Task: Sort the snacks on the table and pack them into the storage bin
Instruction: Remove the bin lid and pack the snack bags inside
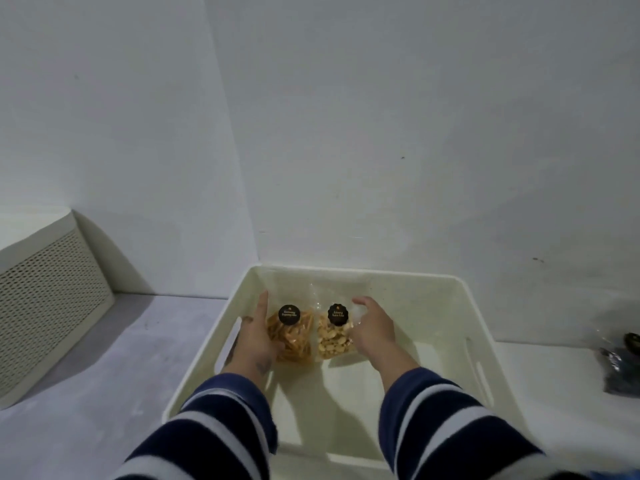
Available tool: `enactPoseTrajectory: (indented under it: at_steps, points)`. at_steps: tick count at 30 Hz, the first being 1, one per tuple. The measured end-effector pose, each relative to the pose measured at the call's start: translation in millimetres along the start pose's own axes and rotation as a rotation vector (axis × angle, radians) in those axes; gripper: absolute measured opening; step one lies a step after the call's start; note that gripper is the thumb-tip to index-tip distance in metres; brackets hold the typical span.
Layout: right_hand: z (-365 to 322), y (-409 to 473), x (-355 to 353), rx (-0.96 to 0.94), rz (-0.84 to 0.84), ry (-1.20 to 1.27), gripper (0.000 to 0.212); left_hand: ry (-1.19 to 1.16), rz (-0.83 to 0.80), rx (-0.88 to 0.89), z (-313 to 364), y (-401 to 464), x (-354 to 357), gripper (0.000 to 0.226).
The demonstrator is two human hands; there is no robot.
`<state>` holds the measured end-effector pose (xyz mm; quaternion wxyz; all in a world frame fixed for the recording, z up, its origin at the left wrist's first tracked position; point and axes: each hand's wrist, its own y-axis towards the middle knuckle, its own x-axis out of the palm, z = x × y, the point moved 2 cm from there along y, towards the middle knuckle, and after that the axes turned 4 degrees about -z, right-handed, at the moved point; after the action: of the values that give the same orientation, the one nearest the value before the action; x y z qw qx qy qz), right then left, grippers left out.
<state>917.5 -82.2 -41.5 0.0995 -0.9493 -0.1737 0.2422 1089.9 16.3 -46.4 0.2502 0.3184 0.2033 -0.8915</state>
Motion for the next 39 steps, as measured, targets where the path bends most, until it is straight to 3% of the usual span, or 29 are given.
enactPoseTrajectory:
  at_steps: [3, 7, 14, 20, 26, 33, 39]
  points:
    - [4, 12, 24, 0.003, 0.001, -0.043, 0.060, -0.021, 0.050, -0.059, -7, 20, 13, 0.094]
    - [12, 23, 36, 0.026, 0.012, -0.067, 0.053, -0.042, 0.047, -0.092, -19, 38, 30, 0.067]
    - [8, 11, 19, 0.079, -0.222, -0.160, 0.061, -0.002, -0.037, -0.151, -10, 37, 20, 0.085]
    - [-20, -26, -37, -0.124, -0.217, -0.427, 0.044, 0.139, -0.053, -0.009, 28, -7, 1, 0.033]
    - [-28, -79, -110, -0.256, -0.146, -0.671, 0.035, 0.192, -0.281, 0.173, 106, -68, 15, 0.043]
    - [-2, -120, -222, -0.174, 0.003, -0.713, 0.035, 0.218, -0.369, 0.444, 216, -131, 69, 0.038]
    - [52, -131, -319, -0.096, 0.060, -0.679, 0.032, 0.173, -0.410, 0.511, 284, -171, 150, 0.038]
